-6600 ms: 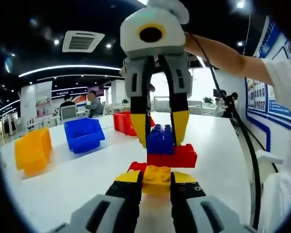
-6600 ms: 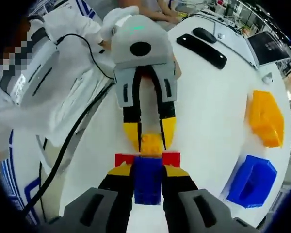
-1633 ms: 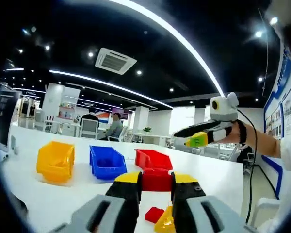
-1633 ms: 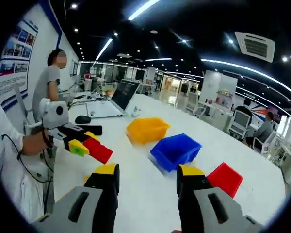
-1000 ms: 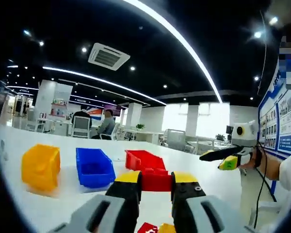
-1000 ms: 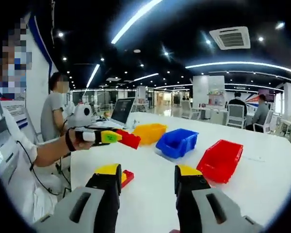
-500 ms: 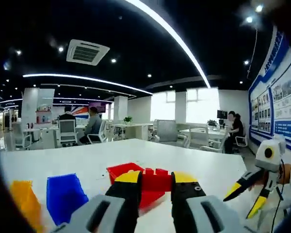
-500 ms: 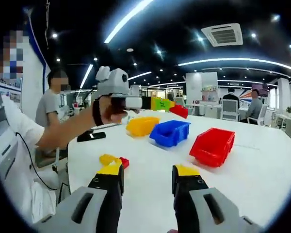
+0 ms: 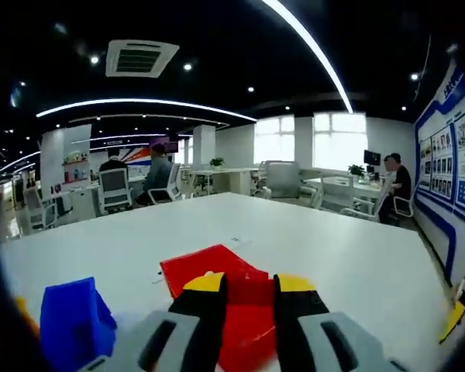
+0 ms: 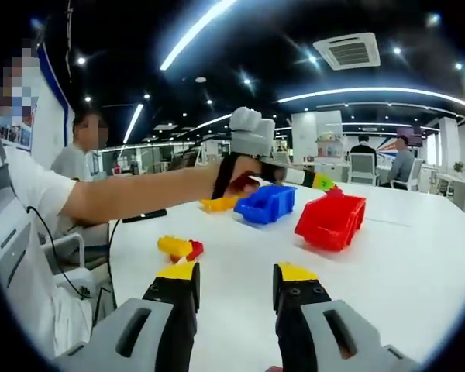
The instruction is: Take apart the toy blocks one by one and place each separated block into its matching bin, sorting the blocks by their type until all the connected pieces are disassembled and separated into the correct bins
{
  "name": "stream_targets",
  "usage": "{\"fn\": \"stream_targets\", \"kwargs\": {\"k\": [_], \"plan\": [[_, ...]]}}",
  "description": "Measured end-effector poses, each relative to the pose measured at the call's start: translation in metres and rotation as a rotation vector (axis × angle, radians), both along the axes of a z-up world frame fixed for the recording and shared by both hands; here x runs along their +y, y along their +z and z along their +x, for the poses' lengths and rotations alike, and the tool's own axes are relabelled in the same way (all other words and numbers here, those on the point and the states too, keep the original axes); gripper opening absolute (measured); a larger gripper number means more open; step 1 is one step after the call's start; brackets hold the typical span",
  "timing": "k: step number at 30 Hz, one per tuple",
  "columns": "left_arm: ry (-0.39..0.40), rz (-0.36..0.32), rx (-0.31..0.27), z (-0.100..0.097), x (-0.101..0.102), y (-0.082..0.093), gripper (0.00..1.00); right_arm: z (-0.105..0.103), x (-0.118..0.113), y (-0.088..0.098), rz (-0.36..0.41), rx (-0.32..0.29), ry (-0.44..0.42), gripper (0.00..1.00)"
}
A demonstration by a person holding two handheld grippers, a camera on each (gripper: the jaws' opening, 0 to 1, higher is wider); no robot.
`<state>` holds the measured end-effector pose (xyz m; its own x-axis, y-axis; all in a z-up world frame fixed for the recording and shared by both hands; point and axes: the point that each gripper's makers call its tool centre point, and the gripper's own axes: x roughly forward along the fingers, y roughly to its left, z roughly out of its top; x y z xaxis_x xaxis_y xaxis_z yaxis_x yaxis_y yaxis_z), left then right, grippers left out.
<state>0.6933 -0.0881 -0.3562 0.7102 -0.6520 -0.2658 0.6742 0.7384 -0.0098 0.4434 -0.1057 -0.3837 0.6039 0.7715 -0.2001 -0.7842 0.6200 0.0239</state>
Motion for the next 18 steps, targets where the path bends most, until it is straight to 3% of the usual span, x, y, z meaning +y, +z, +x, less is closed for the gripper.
{"fn": "stream_targets", "kwargs": {"k": [10,11,13,14,18], "plan": [[0.083,0.032,-0.055,0.019,0.000,-0.009,0.27,0.001,-0.010,-0.005,-0.002,0.002,-0.019,0.38],[0.082,0.038,-0.067,0.019,0.001,-0.009,0.34,0.002,-0.012,-0.007,-0.006,0.004,-0.025,0.38],[0.060,0.032,-0.097,0.019,0.001,-0.006,0.67,0.003,-0.014,-0.009,-0.012,0.008,-0.031,0.39],[0.055,0.032,-0.104,0.018,0.003,-0.004,0.74,0.003,-0.015,-0.010,-0.012,0.010,-0.032,0.39],[0.050,0.029,-0.139,0.005,0.017,0.013,0.66,0.002,-0.016,-0.012,-0.015,0.015,-0.033,0.39]]}}
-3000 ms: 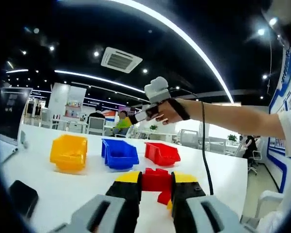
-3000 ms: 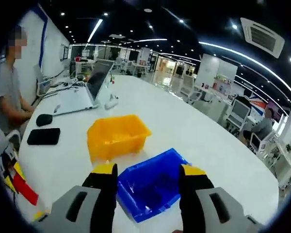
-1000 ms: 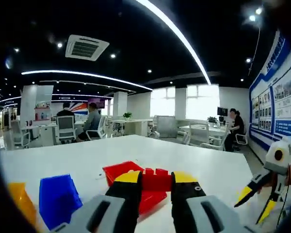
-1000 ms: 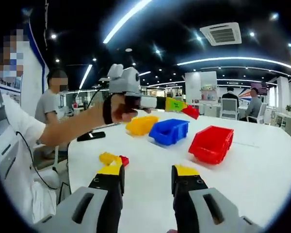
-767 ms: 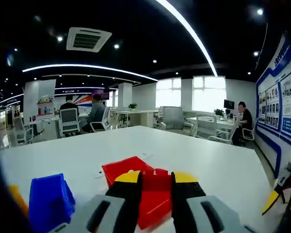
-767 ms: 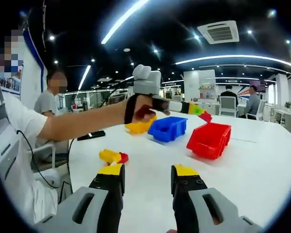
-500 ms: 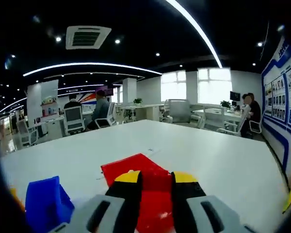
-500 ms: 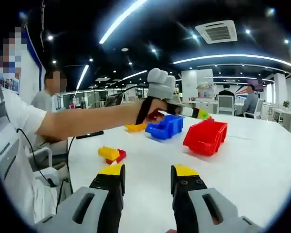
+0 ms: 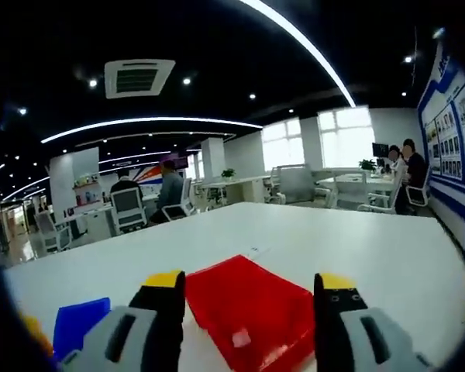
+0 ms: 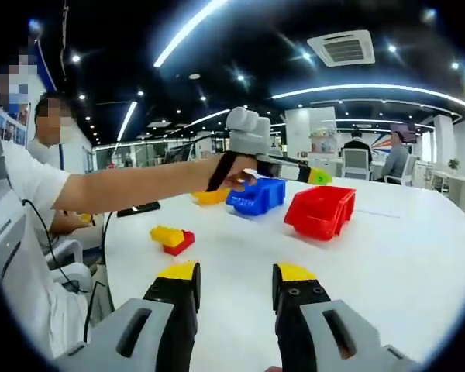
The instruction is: Take apart the toy blocks one by one and place each separated block into its matching bin, sorting the blocks by their type until all the connected pieces are disassembled and separated into the correct bins
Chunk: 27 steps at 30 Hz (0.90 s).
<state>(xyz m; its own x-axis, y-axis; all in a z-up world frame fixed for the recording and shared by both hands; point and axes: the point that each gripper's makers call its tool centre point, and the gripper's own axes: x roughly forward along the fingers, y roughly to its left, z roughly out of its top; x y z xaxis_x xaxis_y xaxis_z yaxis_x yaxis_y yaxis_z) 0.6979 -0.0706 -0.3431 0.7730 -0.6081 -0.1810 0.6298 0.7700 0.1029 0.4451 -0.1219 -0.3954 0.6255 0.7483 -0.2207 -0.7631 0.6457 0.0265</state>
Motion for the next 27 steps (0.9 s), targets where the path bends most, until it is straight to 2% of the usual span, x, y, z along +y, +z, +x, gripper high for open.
{"fn": "stream_targets", "kwargs": {"k": [5,8,13,15,19,21,24,27], "plan": [[-0.024,-0.011,-0.052,-0.034,0.032,0.025,0.63,-0.003,0.004,0.002,0.000,-0.001,0.019,0.39],[-0.025,-0.055,-0.078,-0.056,0.057,0.041,0.61,-0.003,0.008,0.006,-0.010,-0.007,0.034,0.39],[-0.033,-0.075,-0.101,-0.109,0.104,0.052,0.58,-0.005,0.019,0.012,-0.013,-0.022,0.058,0.39],[-0.039,-0.082,-0.109,-0.129,0.119,0.052,0.57,-0.004,0.024,0.012,-0.019,-0.022,0.068,0.39],[-0.078,-0.124,-0.089,-0.168,0.140,0.043,0.57,-0.003,0.036,0.011,-0.032,-0.018,0.091,0.39],[-0.105,-0.168,-0.083,-0.185,0.147,0.040,0.58,-0.004,0.043,0.010,-0.035,-0.017,0.107,0.39],[-0.098,-0.240,-0.082,-0.205,0.163,0.033,0.58,-0.007,0.058,0.005,-0.048,-0.012,0.140,0.39],[-0.087,-0.246,-0.066,-0.219,0.178,0.016,0.58,-0.008,0.069,0.001,-0.060,-0.006,0.165,0.39]]}}
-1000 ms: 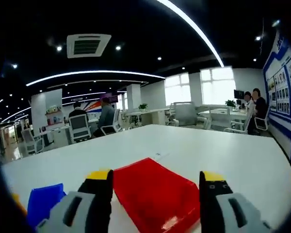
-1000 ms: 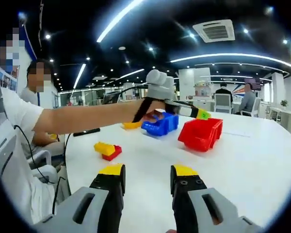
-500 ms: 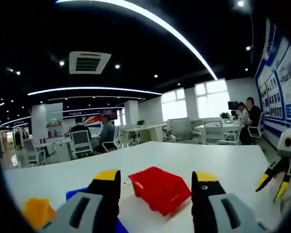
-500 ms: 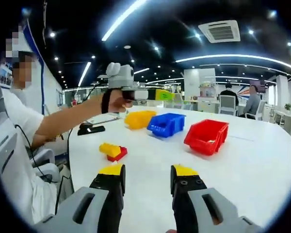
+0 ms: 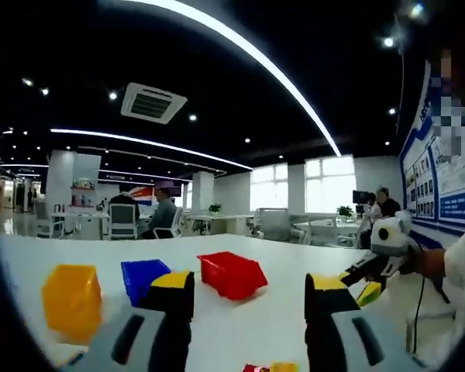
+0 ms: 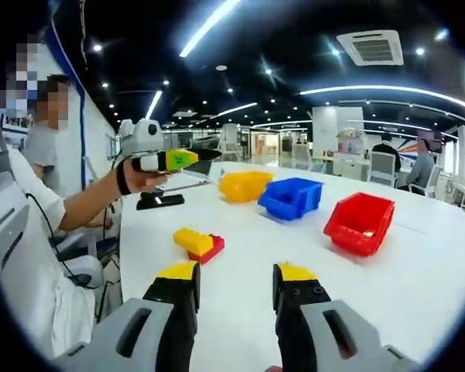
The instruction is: Take apart the toy blocks one by one and place each separated block into its matching bin, sorting the blocks by their type until all the connected pieces are disassembled and separated into the correct bins
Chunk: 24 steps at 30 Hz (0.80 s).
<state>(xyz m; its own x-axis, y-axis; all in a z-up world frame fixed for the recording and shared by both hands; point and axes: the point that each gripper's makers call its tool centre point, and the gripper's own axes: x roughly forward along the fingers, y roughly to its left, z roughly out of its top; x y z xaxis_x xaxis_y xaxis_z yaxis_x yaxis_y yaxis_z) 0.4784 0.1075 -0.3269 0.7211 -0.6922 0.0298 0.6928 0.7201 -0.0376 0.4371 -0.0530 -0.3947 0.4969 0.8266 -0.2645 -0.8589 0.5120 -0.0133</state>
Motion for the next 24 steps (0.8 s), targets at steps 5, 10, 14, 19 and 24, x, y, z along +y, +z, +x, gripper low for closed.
{"fn": "stream_targets", "kwargs": {"k": [5,10,14,19,24], "plan": [[-0.006,0.020,0.035,-0.019,0.013,-0.032,0.58,0.000,0.017,-0.006,-0.010,0.011,0.035,0.39],[-0.087,-0.019,0.109,-0.032,0.009,-0.057,0.59,-0.002,0.030,-0.011,-0.014,0.021,0.060,0.39],[-0.130,0.054,0.126,-0.039,0.002,-0.077,0.59,-0.006,0.037,-0.013,-0.016,0.026,0.072,0.39],[-0.160,0.193,0.166,-0.039,-0.006,-0.113,0.57,-0.008,0.040,-0.012,-0.021,0.024,0.080,0.39],[-0.170,0.221,0.179,-0.036,-0.014,-0.125,0.53,-0.009,0.039,-0.013,-0.025,0.025,0.078,0.39]]}}
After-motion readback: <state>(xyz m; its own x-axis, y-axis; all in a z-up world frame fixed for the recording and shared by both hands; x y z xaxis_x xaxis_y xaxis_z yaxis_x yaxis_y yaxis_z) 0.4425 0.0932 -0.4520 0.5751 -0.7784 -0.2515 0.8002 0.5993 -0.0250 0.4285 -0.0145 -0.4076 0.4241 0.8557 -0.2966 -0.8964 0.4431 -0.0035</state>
